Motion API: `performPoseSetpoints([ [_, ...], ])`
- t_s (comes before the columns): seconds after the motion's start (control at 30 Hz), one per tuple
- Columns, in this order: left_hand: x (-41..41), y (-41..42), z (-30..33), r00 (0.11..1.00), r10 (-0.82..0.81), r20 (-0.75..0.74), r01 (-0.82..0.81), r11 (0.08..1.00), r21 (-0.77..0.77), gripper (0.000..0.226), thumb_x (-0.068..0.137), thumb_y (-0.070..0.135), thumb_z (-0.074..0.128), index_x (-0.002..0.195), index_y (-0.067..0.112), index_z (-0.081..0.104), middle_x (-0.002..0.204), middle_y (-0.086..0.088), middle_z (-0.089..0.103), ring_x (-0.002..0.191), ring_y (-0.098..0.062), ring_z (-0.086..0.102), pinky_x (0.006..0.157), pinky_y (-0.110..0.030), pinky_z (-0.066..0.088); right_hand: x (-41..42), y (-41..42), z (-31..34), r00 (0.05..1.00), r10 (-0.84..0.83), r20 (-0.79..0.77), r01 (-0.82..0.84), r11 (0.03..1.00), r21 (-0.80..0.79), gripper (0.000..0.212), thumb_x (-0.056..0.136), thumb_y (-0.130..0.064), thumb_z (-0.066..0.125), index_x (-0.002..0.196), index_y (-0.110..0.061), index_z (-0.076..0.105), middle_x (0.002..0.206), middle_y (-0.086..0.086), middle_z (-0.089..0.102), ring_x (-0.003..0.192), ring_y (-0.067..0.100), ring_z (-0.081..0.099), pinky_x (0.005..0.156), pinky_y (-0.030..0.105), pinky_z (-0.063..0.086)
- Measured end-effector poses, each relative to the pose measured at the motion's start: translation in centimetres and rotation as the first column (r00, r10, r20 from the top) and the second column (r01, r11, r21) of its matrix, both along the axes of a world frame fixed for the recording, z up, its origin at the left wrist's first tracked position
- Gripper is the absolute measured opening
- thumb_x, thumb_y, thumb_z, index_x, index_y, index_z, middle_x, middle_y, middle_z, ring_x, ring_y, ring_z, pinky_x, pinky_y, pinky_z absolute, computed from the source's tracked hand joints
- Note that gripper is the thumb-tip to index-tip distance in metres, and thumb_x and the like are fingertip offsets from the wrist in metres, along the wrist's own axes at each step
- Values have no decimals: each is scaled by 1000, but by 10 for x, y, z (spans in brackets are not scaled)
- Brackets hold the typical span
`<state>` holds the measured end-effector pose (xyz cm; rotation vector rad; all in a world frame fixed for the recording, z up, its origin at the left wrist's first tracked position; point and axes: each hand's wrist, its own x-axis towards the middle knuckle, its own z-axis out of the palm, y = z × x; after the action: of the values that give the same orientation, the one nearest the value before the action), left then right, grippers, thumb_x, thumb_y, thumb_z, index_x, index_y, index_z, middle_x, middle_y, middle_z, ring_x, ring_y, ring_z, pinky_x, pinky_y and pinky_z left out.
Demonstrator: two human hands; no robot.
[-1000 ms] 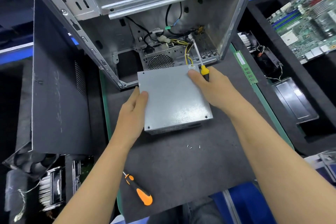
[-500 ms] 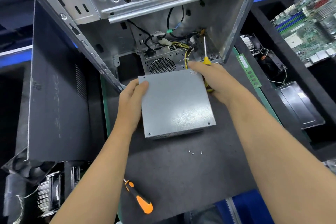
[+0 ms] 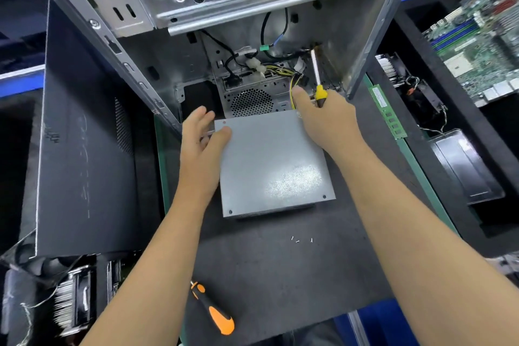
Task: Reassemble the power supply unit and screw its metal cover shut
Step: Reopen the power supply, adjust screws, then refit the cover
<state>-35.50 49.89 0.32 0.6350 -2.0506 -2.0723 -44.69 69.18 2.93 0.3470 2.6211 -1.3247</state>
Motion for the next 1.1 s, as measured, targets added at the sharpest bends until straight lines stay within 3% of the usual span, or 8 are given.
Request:
performPoseSetpoints([
  [0.13, 5, 3, 3, 994, -103, 38, 98, 988, 118, 22, 91, 35, 58, 103, 27, 75, 105, 2, 75, 94, -15, 72, 73, -26, 56, 2, -2, 5, 990, 40, 137, -45, 999, 28, 71, 86, -78, 40, 97, -11, 61, 97, 7, 59, 91, 27, 54, 74, 33, 36],
  [0.33, 8, -6, 5, 984, -175, 30, 174, 984, 25, 25, 96, 38, 53, 107, 34, 75, 109, 4, 75, 100, -13, 71, 76, -21, 56, 28, 33, 6, 879, 192, 436, -130, 977, -167, 112, 45, -103, 48, 125, -26, 61, 126, -8, 61, 112, 18, 54, 96, 41, 43],
  [0.47, 9, -8, 9, 983, -175, 63, 177, 984, -33, 24, 94, 39, 54, 105, 38, 76, 108, 9, 75, 99, -8, 71, 73, -15, 54, 47, 42, -2, 885, 196, 421, -160, 980, -121, 95, 53, -100, 46, 100, -20, 64, 78, -6, 49, 73, 16, 46, 64, 33, 36],
  [0.57, 12, -7, 13, 982, -169, 83, 172, 985, -30, 23, 94, 41, 55, 108, 39, 74, 112, 10, 74, 102, -9, 71, 74, -17, 55, 55, 50, -8, 880, 202, 429, -150, 977, -152, 83, 56, -99, 44, 82, -22, 54, 62, -9, 34, 62, 16, 36, 59, 30, 29],
  [0.77, 31, 8, 16, 972, -89, 219, 63, 990, 125, 24, 96, 44, 60, 103, 30, 77, 111, 6, 75, 103, -14, 72, 94, -39, 52, 63, 55, -18, 842, 274, 465, -87, 919, -384, 90, 59, -96, 50, 119, -31, 65, 62, -26, 56, 72, 7, 45, 68, 27, 38],
  [0.9, 28, 15, 23, 950, -46, 310, -9, 985, 173, 30, 95, 47, 60, 107, 22, 72, 105, 6, 76, 98, -14, 73, 99, -43, 52, 61, 52, -20, 885, 218, 411, -45, 919, -392, 81, 54, -91, 61, 105, -29, 67, 93, -25, 69, 104, 9, 58, 96, 34, 44],
  [1.03, 31, 12, 23, 918, -24, 395, 1, 998, 58, 50, 82, 66, 63, 94, 18, 73, 98, 7, 77, 97, -18, 73, 100, -45, 51, 58, 48, -16, 900, 167, 402, -14, 934, -358, 93, 56, -88, 63, 113, -14, 61, 83, -16, 64, 88, 7, 56, 76, 27, 41],
  [1.1, 33, 13, 24, 913, 1, 407, -20, 999, 42, 64, 71, 74, 64, 89, 13, 67, 97, 1, 77, 98, -24, 72, 102, -48, 50, 59, 49, -16, 901, 186, 391, -40, 935, -352, 103, 56, -89, 62, 125, -12, 57, 94, -15, 62, 88, 3, 55, 76, 24, 39],
])
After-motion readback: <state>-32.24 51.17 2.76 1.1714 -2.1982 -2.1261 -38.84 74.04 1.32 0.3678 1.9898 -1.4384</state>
